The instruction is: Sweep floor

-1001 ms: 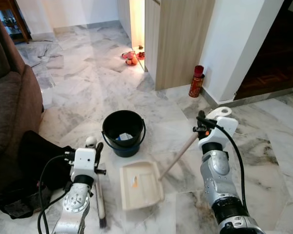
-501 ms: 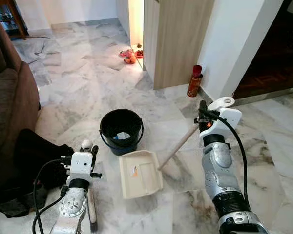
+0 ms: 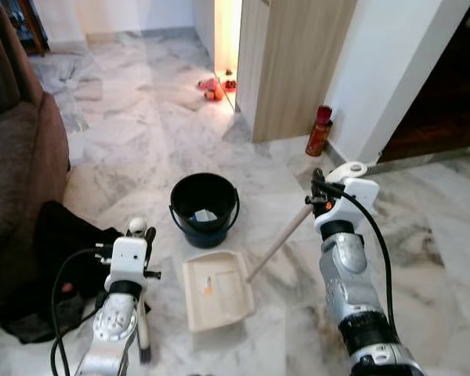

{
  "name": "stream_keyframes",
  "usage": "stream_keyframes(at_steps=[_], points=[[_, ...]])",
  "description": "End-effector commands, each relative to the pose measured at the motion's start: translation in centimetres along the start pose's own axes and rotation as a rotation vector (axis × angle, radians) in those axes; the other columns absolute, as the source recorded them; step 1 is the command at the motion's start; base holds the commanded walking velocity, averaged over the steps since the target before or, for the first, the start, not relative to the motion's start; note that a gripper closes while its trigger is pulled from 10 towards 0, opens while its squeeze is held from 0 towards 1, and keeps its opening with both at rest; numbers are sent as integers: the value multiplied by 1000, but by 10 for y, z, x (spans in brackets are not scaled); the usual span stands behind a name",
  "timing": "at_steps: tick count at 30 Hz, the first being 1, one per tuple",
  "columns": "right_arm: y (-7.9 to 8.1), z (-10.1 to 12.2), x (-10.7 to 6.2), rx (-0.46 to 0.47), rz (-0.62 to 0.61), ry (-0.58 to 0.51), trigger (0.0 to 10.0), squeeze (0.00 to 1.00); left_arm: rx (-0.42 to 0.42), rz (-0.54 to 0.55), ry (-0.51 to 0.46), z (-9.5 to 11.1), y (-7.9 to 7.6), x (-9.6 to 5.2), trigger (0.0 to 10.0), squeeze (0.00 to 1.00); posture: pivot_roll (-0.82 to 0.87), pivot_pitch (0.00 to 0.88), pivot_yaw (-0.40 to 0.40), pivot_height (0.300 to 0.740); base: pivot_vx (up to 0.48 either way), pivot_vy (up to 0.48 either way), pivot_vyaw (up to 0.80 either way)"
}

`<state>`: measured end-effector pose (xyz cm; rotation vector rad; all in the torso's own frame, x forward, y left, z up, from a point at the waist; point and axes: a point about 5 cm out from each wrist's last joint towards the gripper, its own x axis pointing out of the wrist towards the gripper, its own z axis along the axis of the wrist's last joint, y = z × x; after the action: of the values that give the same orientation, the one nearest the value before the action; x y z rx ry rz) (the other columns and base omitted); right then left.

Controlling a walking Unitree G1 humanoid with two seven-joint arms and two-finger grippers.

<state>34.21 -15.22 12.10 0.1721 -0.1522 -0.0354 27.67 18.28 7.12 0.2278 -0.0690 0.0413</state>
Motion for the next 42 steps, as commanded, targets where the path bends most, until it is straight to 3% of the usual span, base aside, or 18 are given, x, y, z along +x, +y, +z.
stream_keyframes(at_steps=[1, 18, 27, 32, 42], points=[[-3, 12, 5, -1, -11, -48, 10000, 0, 4, -8, -31, 6, 0, 2, 10000, 0, 140, 59, -10, 740, 0, 0, 0], [-1, 13, 5, 1, -9, -45, 10000, 0, -21, -21, -27, 6, -3, 2, 10000, 0, 139, 12, -4, 740, 0, 0, 0], [-1, 13, 7, 4, -6, -41, 10000, 0, -22, -27, -26, 8, -4, 5, 10000, 0, 150, 22, -4, 740, 0, 0, 0], [3, 12, 7, 24, 17, -27, 10000, 0, -86, -60, 2, 4, -10, 3, 10000, 0, 148, 23, -8, 740, 0, 0, 0], [3, 17, 9, -4, 56, -46, 10000, 0, -76, -19, 3, 5, -6, 5, 10000, 0, 149, 38, -16, 740, 0, 0, 90]])
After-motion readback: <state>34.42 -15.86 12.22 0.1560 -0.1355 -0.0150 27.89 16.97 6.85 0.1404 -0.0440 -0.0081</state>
